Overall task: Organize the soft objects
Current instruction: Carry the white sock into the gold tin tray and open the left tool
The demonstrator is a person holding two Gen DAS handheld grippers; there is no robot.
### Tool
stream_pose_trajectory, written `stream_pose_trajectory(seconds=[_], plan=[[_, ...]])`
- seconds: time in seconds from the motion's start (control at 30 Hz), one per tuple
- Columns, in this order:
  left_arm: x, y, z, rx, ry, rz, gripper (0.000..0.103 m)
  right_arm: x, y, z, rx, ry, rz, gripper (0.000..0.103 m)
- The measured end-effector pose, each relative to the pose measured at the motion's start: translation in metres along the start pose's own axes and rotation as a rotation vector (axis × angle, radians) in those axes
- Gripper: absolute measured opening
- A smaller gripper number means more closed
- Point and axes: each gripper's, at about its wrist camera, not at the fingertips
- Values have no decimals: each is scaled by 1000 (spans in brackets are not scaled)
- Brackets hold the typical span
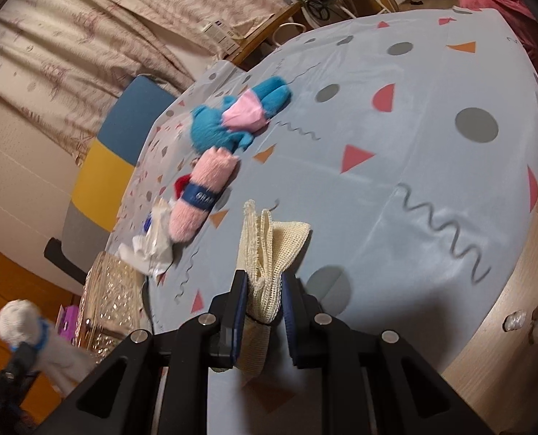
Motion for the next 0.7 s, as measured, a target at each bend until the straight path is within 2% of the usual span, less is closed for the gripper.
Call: stream_pose_trajectory(seconds=[0.13,0.23,0.3,0.47,0.6,0.7], plan=[[-16,49,-53,69,97,51,41,-7,-1,-11,0,19,-4,18],[-34,73,-101,164,173,68,41,-11,5,-25,6,39,7,18],[-48,80,-134,235,225,48,41,-13,10,-35,23,56,7,18],[-74,77,-213,363,335,-51,41,-34,21,-73,39,173,4,18],[-85,67,-268,411,443,-110,42,-57,24,-101,62,249,-25,18],[-86,60,-297,444,504,-121,42,-71,25,-116,71,284,-46,18]])
Point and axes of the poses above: each gripper's, at about its wrist camera, not at the fingertips, and y roughly against the way its jaws point, z to its right, x to its top, and after that the axes turned 12 degrees about -z, right-handed
